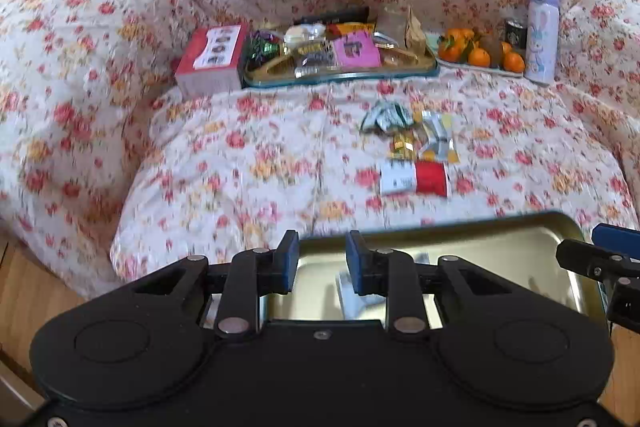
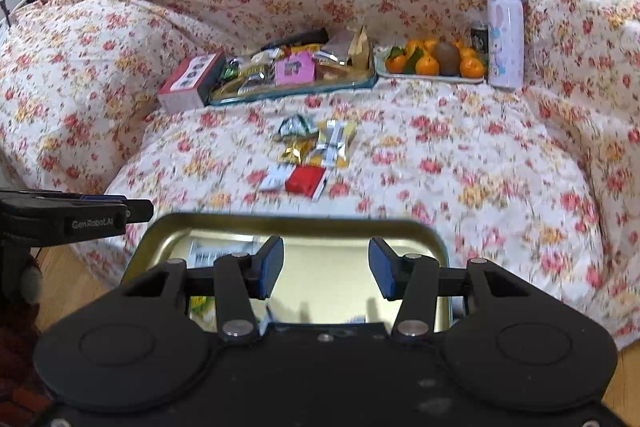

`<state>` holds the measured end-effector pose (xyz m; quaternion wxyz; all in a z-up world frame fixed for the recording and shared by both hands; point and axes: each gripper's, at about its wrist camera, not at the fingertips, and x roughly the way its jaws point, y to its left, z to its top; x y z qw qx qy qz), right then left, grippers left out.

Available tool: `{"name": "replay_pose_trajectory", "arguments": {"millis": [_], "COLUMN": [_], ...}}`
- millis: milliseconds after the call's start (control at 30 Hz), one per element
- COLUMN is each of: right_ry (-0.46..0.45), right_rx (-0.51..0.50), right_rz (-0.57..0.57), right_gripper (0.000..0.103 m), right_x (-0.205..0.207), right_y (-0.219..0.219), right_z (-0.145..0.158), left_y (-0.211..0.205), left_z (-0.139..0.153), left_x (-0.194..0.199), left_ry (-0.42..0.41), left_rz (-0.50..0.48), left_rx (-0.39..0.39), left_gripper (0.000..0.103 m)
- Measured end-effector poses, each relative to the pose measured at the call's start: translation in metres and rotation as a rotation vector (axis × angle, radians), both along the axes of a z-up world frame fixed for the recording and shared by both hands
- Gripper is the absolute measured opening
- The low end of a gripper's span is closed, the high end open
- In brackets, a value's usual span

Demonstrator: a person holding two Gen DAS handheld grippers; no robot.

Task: Organize snacks
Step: 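Lift both open tools away from the tray back toward the sofa, then grasp the yellow-and-white packet with the right tool while the left reaches the green-white bag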

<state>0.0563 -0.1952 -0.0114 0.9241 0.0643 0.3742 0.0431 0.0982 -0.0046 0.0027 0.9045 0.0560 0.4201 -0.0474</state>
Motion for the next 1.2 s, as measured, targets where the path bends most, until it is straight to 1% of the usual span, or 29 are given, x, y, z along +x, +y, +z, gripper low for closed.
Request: {"name": "replay_pose_trajectory", "arguments": {"millis": [267, 367, 467, 633, 767, 867, 967, 1167, 1200], "right_ry": [0.000, 0.001, 0.001, 0.015, 0.036, 0.052, 0.068, 0.099, 0.104], "right_rx": [0.009, 0.007, 0.004, -0.001, -0.006, -0.004, 0.001, 0.000, 0.001], "right_rz": [-0.038, -0.056, -0.068, -0.071, -0.065, -0.062, -0.065, -0.069, -0.066], "right_gripper": [0.050, 0.050, 0.050, 0.050, 0.051, 0.051, 0.054, 0.058, 0.060], "right_x": [0.044, 0.060, 0.075, 0.100, 0.120, 0.131, 0.143, 0.169, 0.173], "right_y": [-0.015, -0.020, -0.023, -0.024, -0.019, -0.016, -0.015, -0.008, -0.006], "right_z": [0.008, 0.009, 0.009, 0.002, -0.007, -0.015, -0.023, -0.039, -0.042], "left_y": [-0.001, -0.003, -0.006, -0.011, -0.015, -0.018, -0.019, -0.017, -0.016], "left_z": [0.010, 0.008, 0.004, -0.008, -0.022, -0.031, -0.039, -0.056, -0.058], "left_x": [0.041, 0.057, 0.074, 0.102, 0.122, 0.132, 0.138, 0.148, 0.150], "left_ry": [-0.019, -0.015, -0.002, 0.016, 0.013, 0.014, 0.018, 0.035, 0.038], "left_rz": [-0.009, -0.014, -0.024, -0.040, -0.051, -0.073, -0.085, -0.099, -0.097], "left_rx": [0.000, 0.007, -0.004, -0.033, -0.043, -0.052, -0.060, -0.034, -0.030], "left_gripper": [0.036, 0.036, 0.036, 0.036, 0.036, 0.036, 0.036, 0.036, 0.036]}}
